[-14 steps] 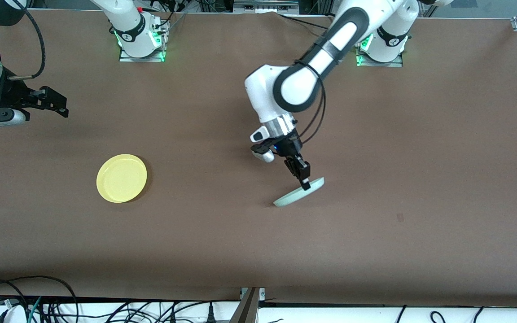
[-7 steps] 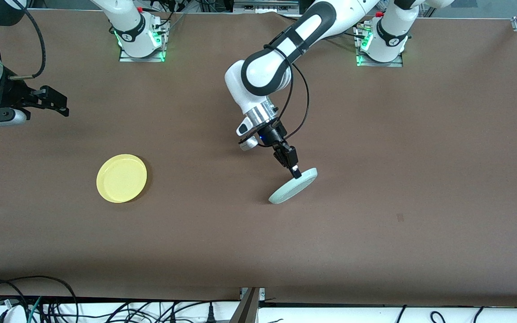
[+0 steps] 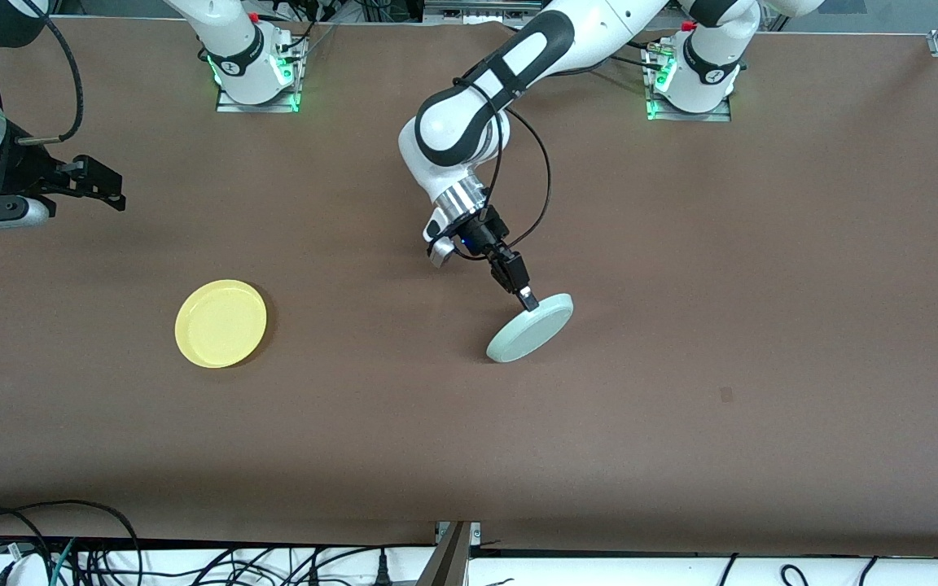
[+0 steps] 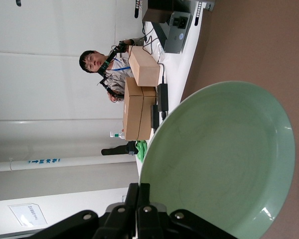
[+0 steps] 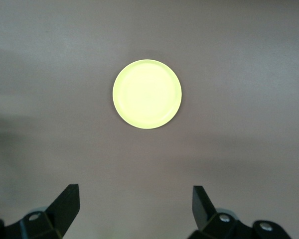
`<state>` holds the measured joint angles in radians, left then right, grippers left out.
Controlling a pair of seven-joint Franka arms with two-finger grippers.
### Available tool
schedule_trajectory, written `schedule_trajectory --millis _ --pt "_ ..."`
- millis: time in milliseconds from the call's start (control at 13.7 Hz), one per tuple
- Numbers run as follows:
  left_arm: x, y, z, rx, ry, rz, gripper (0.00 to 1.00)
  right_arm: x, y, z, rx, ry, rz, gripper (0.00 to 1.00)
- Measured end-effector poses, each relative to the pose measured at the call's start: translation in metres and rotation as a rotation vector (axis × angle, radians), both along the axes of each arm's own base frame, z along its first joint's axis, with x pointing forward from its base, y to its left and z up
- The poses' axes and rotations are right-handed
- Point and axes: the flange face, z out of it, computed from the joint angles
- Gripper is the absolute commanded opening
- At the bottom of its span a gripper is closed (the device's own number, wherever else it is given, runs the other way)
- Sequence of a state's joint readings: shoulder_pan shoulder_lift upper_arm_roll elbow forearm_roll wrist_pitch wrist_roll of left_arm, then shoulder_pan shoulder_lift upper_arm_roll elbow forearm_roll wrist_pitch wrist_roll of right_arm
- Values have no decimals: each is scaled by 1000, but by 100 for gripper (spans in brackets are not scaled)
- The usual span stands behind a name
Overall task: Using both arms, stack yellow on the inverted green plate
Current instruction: 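Lower the flipped green plate upside down onto the table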
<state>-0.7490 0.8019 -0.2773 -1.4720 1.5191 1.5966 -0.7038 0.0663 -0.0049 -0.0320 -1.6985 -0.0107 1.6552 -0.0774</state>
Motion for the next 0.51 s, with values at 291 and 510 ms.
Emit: schedule_trajectory --millis 291,510 --pt "-14 -16 -13 -18 -4 -20 0 0 0 0 0 0 0 100" --pt "-31 -27 -30 1 -25 -34 0 0 0 0 0 0 0 100"
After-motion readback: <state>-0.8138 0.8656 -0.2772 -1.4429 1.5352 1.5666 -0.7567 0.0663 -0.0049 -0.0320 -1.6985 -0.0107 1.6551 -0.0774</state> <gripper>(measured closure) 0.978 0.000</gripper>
